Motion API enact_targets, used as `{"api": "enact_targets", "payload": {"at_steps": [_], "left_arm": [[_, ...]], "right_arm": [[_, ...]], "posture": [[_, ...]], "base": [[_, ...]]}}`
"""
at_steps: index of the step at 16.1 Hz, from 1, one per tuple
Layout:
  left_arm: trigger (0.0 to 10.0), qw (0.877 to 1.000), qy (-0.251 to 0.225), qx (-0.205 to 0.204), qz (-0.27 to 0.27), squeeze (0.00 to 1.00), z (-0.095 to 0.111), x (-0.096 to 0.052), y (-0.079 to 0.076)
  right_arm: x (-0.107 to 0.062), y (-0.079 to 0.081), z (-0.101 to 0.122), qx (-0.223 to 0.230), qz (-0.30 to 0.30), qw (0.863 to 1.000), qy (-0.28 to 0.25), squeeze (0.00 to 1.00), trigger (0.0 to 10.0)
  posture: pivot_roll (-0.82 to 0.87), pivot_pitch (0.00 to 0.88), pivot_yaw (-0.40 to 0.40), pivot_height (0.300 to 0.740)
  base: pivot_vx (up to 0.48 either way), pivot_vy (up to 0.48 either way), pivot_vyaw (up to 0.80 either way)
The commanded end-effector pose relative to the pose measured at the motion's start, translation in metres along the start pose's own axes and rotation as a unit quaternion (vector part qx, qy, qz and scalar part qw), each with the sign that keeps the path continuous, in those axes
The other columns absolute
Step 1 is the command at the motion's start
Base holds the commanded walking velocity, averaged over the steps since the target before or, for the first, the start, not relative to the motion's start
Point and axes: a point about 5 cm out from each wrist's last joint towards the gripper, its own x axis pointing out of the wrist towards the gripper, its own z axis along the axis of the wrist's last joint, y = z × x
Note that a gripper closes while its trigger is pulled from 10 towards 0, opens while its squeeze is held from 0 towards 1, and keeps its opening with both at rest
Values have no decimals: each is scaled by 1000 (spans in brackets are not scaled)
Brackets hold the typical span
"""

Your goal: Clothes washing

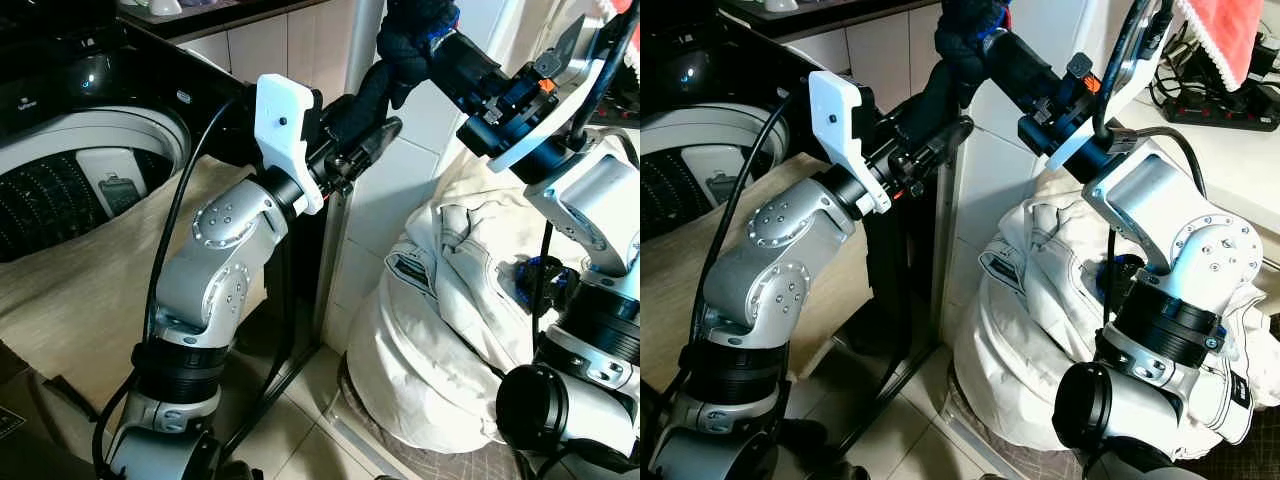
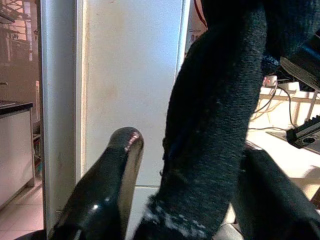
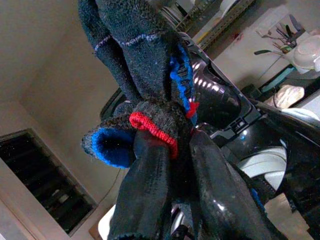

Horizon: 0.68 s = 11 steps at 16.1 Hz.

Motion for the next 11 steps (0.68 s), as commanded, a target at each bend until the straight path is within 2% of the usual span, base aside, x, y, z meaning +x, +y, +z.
{"api": "enact_targets", "payload": {"at_steps": [1,11], "left_arm": [[0,1000,-1,-1,-9,0,1,-2,-2],[0,1000,-11,0,6,0,4,-5,6]], "right_arm": [[-2,5,1,-11,2,1000,-4,0,0],[-3,0,3,-9,-12,1000,-2,0,0]], "posture": [[-105,13,-54,740],[-105,15,-48,740]], "base": [[0,0,0],[0,0,0]]}}
